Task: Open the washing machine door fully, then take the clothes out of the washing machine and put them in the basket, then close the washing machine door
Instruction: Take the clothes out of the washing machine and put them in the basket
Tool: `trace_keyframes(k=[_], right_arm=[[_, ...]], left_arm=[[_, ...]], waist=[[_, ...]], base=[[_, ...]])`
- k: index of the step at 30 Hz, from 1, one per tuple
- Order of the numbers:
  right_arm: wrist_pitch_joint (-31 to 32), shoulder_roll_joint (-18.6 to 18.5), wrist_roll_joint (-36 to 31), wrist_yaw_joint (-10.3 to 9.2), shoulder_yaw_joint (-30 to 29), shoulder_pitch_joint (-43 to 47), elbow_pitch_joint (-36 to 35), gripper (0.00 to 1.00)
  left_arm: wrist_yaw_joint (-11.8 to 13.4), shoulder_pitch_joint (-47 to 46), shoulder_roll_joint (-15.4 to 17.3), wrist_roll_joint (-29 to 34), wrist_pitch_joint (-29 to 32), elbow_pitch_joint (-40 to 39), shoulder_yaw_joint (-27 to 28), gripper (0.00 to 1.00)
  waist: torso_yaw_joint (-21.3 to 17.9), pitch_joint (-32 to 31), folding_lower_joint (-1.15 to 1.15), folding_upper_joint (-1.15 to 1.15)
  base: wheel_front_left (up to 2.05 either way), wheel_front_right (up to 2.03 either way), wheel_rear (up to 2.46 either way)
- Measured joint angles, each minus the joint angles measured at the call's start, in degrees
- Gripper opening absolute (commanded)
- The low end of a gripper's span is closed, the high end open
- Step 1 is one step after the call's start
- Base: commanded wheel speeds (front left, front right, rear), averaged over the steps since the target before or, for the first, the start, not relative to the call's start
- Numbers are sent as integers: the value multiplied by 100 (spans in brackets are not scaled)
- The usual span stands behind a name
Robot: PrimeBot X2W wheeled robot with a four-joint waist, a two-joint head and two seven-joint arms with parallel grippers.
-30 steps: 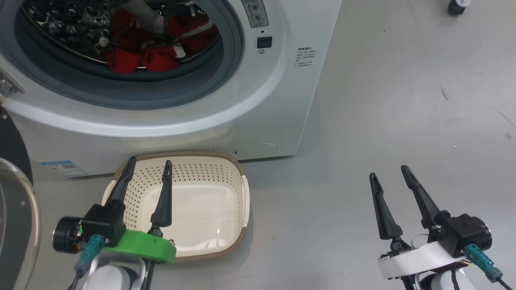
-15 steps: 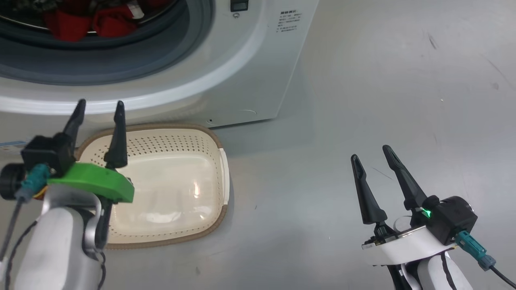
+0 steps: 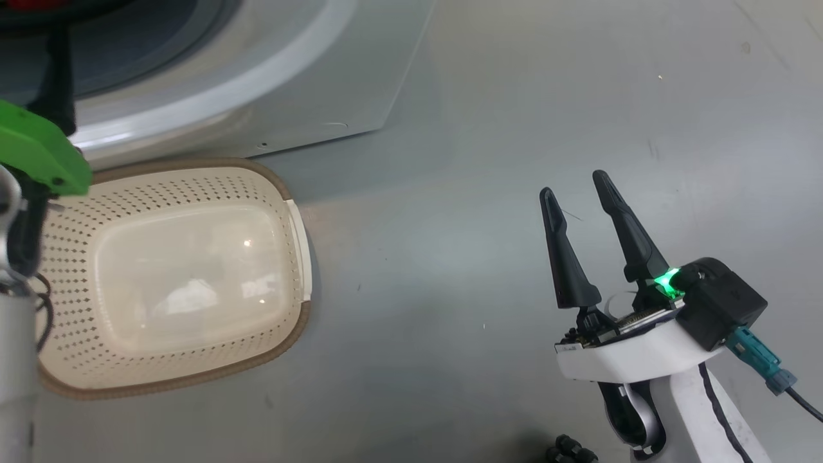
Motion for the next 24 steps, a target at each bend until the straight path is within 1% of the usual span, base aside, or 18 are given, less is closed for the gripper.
trace_keyframes(k=[5,11,14,16,17,19,20,24], right_arm=[[0,-1,237,-53,164,-281,-118,100],[0,-2,477,-103,355,-603,-130,100],[0,-2,558,-156,392,-659,-127,100],[0,-3,599,-157,448,-719,-126,100],[-1,-2,634,-159,511,-770,-126,100],[0,-1,666,-166,544,-823,-126,100],[0,-1,668,-210,544,-840,-127,100],[0,0,727,-252,568,-881,-118,100]], left_arm=[[-10,-678,385,-126,758,21,92,100],[-56,-1422,815,-196,1443,85,193,100],[-57,-1770,878,-255,1706,127,203,100],[-57,-1997,936,-272,1842,151,220,100],[-57,-2208,1021,-281,1993,182,278,100],[-57,-2357,1118,-281,2135,278,320,100],[-56,-2410,1146,-282,2228,332,330,100],[-56,-2538,1202,-285,2474,534,330,100]], waist=[[-216,352,0,0],[-481,727,0,0],[-613,877,0,0],[-695,964,0,0],[-771,1042,0,0],[-843,1110,1,0],[-874,1144,0,0],[-976,1257,0,0]], base=[[0,0,0],[0,0,0],[0,0,0],[0,0,0],[0,0,0],[0,0,0],[0,0,0],[0,0,0]])
